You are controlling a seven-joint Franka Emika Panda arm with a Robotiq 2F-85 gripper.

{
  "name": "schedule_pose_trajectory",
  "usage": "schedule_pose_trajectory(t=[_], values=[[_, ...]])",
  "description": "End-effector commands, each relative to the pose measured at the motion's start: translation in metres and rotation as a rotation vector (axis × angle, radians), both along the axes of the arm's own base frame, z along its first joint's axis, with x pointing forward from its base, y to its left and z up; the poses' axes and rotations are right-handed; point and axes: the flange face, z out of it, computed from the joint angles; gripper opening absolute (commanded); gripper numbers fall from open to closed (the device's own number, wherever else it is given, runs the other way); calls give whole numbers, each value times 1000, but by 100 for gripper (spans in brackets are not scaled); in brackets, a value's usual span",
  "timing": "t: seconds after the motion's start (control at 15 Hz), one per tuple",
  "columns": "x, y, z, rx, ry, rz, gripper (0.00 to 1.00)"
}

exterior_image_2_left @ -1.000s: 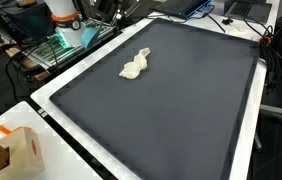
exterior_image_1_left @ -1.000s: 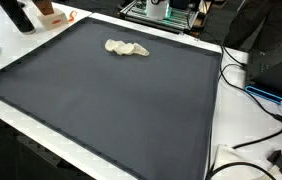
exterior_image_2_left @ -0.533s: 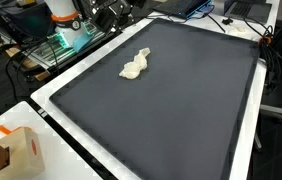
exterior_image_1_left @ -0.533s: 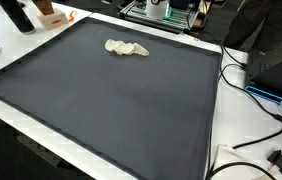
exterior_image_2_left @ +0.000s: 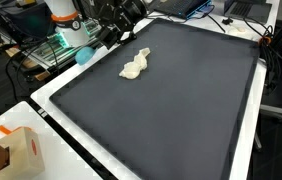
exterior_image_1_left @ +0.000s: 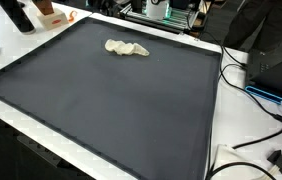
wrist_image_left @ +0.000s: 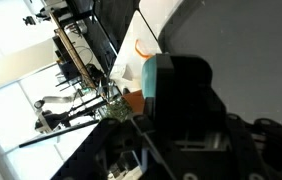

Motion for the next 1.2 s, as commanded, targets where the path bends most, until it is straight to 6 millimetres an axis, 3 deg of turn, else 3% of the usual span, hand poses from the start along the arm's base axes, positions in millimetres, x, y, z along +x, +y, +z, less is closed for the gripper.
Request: schedule_pose_trajectory(t=[0.0,0.6,1.13], values=[[6,-5,-22,-6,87,111,25],[10,-4,-66,17,181,215,25],[16,20,-72,89,152,313,25]])
